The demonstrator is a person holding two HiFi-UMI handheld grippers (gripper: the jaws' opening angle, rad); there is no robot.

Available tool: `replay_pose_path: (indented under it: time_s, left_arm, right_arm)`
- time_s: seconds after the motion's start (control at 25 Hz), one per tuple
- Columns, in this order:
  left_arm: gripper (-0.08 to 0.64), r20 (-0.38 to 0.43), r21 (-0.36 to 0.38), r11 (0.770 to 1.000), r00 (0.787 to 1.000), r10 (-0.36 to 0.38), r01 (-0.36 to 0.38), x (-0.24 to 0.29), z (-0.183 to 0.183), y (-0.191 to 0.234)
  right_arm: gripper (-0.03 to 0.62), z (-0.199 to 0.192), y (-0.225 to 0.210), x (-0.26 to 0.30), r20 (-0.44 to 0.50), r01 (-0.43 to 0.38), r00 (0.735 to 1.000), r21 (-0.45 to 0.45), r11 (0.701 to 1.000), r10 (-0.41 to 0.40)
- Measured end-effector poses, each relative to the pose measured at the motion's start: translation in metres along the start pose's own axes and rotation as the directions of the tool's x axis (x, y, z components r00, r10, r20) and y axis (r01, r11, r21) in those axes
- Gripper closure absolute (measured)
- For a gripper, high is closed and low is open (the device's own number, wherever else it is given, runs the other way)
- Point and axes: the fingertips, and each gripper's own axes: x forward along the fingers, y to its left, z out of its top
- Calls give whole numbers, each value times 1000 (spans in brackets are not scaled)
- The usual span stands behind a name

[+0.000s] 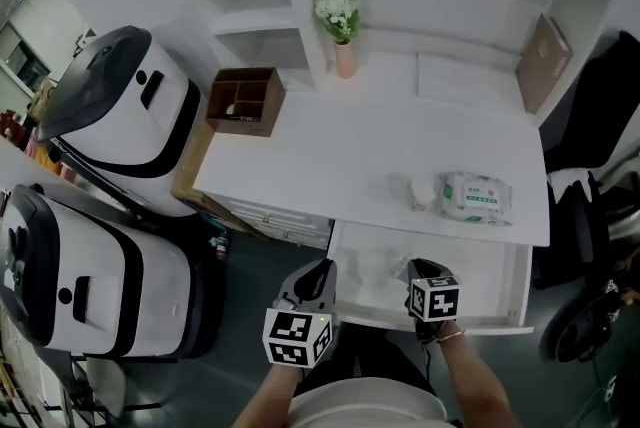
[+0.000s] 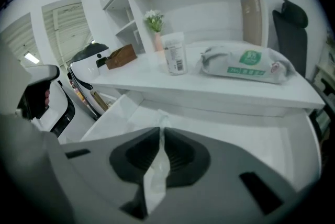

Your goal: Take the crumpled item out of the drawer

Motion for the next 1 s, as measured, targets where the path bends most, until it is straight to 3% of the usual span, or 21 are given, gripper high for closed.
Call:
replay_pose_path:
  time_s: [0.4,1.0]
  left_arm:
    - [549,22,45,997,997,-70,69,-5,1,-17]
    - [549,52,119,983,988,-146,139,-22,4,-40]
  right_arm:
    - [558,25,5,-59,178,28,983,58,998,-38]
    - [560,40,26,-144,384,36,920,115,993,-77]
